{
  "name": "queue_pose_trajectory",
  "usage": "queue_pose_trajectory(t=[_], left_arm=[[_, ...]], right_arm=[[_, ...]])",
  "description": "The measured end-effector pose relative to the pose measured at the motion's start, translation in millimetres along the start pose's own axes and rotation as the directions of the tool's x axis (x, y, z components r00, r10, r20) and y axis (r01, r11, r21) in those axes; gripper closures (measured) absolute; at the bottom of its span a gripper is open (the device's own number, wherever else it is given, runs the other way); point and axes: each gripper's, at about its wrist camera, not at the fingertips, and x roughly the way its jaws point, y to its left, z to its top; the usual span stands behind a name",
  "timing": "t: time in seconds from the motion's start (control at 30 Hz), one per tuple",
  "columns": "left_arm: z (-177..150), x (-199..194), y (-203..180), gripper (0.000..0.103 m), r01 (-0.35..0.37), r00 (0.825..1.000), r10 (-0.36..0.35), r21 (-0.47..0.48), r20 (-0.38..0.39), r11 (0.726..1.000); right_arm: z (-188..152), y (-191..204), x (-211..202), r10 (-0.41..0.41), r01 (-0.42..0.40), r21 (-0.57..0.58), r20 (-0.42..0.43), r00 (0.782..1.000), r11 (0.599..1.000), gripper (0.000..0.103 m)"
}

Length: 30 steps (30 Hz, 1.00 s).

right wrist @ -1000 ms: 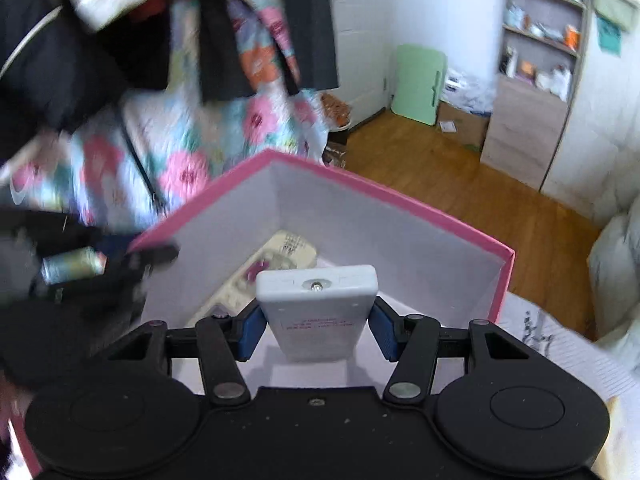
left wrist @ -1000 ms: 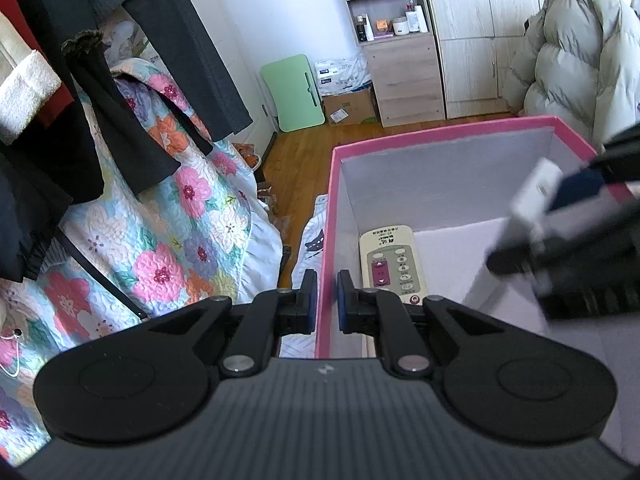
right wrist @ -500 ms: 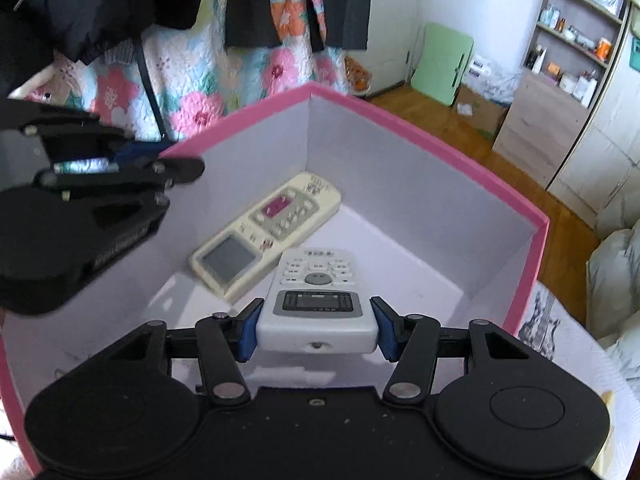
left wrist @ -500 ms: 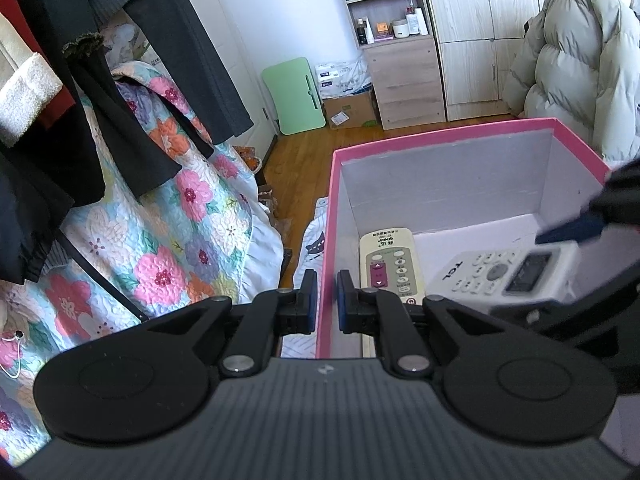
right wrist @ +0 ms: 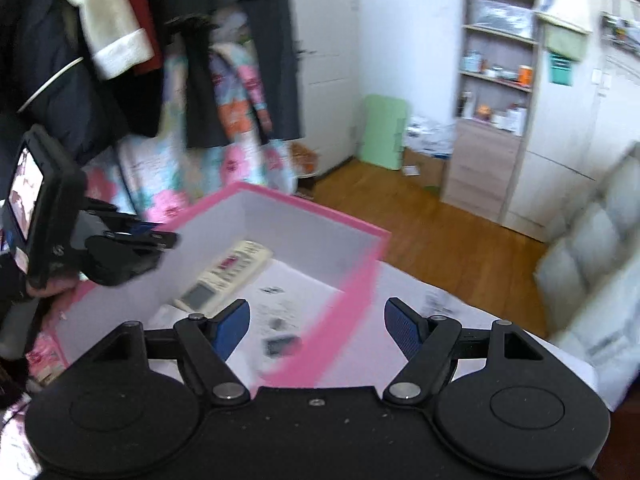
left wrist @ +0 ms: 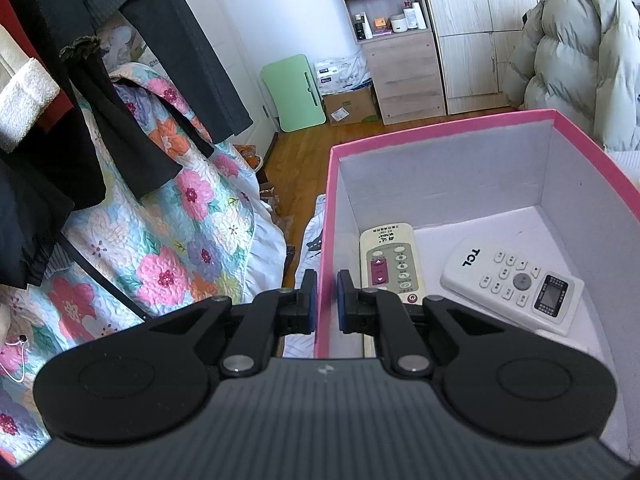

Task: Organize rigid objects
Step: 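Return the right tool to the table and grasp the keys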

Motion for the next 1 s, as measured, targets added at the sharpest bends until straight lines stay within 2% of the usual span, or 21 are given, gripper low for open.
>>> queue_pose_trajectory(t=[0.1, 0.33, 0.5, 0.67, 0.83, 1.0], left_arm=[[0, 0, -1, 0.094, -0.002, 1.0, 0.002, 0.001, -0.002, 1.0], [1, 1, -1, 0.094, -0.004, 1.0, 0.004, 0.009, -0.003, 1.0], [1, 0, -19, 0.092, -0.074, 0.997, 0.073, 0.134, 0.008, 0.988], [2, -2, -9, 0.093, -0.046, 0.999, 0.045, 0.085, 0.013, 0.995], [1, -5, -5, 0.093, -0.035, 0.999, 0.033, 0.063, 0.037, 0.997], [1, -6, -3, 0.093, -0.02, 0.999, 0.018, 0.04, 0.047, 0.999]], right_arm=[[-19, -26, -15, -0.048, 0.048, 0.022, -0.004, 0.999, 0.999, 0.026], [-61, -71, -15, -0.082, 0.089, 0.125, -0.063, 0.995, 0.988, 0.029], [-82, -88, 6, -0.123, 0.14, 0.157, -0.112, 0.986, 0.978, 0.032], [-96, -110, 35, -0.17, 0.205, 0.209, -0.171, 0.97, 0.956, 0.032], [-106, -133, 56, -0.185, 0.24, 0.269, -0.215, 0.959, 0.933, 0.032], [-109, -135, 61, -0.156, 0.216, 0.299, -0.214, 0.964, 0.929, 0.032]])
